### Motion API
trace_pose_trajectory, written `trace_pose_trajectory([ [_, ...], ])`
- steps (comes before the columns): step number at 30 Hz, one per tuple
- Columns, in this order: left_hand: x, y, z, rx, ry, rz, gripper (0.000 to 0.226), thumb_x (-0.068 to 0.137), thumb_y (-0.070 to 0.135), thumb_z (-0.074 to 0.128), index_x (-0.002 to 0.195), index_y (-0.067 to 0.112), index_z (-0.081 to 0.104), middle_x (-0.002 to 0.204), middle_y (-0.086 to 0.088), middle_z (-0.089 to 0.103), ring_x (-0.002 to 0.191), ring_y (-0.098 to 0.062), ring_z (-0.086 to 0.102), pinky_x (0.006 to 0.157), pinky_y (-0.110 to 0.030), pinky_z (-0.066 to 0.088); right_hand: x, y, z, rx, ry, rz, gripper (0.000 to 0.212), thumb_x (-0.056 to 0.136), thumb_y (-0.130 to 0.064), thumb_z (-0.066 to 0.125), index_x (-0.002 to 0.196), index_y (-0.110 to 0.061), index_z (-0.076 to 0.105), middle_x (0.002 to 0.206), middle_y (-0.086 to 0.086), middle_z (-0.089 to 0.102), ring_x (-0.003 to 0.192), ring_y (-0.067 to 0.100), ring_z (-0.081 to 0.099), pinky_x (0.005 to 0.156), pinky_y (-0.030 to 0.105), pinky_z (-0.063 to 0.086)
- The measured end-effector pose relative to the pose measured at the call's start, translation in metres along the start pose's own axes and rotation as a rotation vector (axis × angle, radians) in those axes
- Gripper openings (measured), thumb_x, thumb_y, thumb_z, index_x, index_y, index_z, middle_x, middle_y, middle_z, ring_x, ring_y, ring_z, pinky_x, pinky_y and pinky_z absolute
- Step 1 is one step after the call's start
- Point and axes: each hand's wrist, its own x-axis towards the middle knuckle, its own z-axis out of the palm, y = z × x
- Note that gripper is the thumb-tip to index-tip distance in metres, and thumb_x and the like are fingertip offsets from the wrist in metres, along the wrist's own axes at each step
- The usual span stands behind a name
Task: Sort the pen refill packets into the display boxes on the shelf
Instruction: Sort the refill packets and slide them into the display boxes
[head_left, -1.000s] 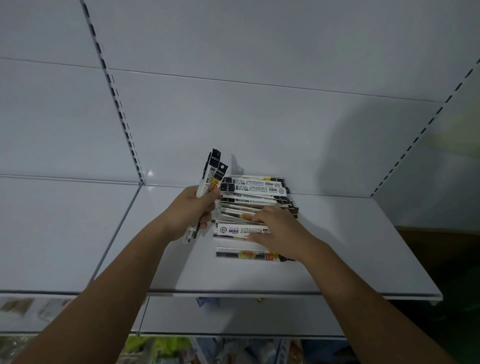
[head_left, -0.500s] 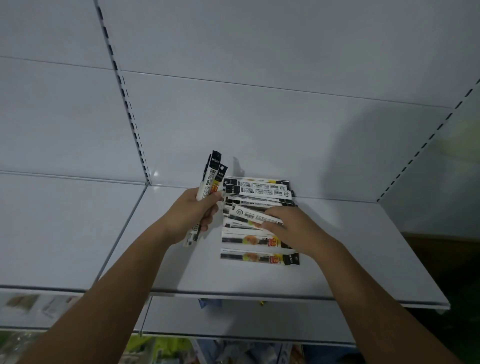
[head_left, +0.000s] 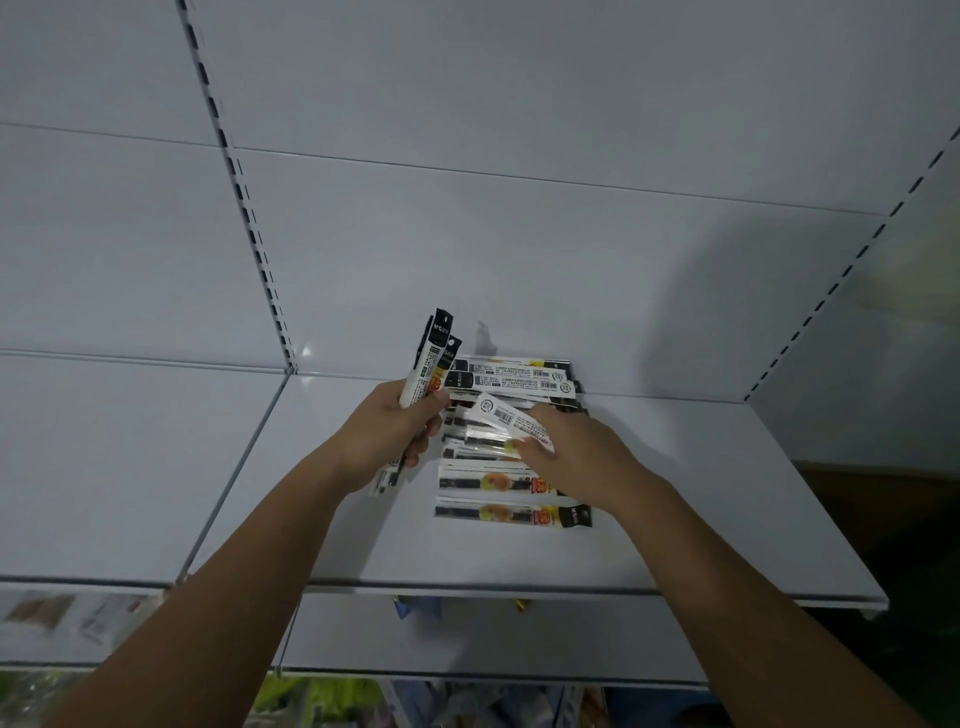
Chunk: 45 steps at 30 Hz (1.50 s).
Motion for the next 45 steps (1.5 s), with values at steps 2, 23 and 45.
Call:
trace_pose_trajectory([
  [2, 0.000, 0.000, 0.000, 0.002, -0.008, 0.002, 0.024, 0.107, 0.028, 0.059, 0.092, 0.010, 0.057, 0.068, -0.004, 0.058, 0.057, -0.020, 0.048, 0.052, -0.032, 0.044, 0.000, -0.001, 0.002, -0.047, 0.007, -0.012, 0.033, 0.103, -0.052, 0.046, 0.120, -0.026, 0.057, 0.095, -0.006, 0.070, 0.071, 0.013, 0.064, 0.065, 0.041, 0.058],
  [23, -0.006, -0.001, -0.004, 0.007, 0.021, 0.013, 0.022, 0.105, 0.028, 0.062, 0.093, 0.010, 0.057, 0.066, -0.002, 0.058, 0.055, -0.019, 0.047, 0.052, -0.031, 0.044, 0.001, -0.008, -0.005, -0.178, -0.187, -0.237, 0.058, 0.088, -0.065, 0.068, 0.133, -0.032, 0.054, 0.116, -0.011, 0.052, 0.104, 0.010, 0.053, 0.083, 0.031, 0.051],
  [45, -0.008, 0.003, -0.007, 0.014, 0.027, 0.035, 0.023, 0.105, 0.029, 0.061, 0.090, 0.013, 0.057, 0.068, -0.005, 0.058, 0.055, -0.018, 0.047, 0.055, -0.033, 0.044, 0.014, 0.006, 0.001, 0.204, -0.151, -0.071, 0.038, 0.086, -0.060, 0.074, 0.110, -0.032, 0.067, 0.107, -0.014, 0.070, 0.096, 0.006, 0.065, 0.086, 0.033, 0.057],
])
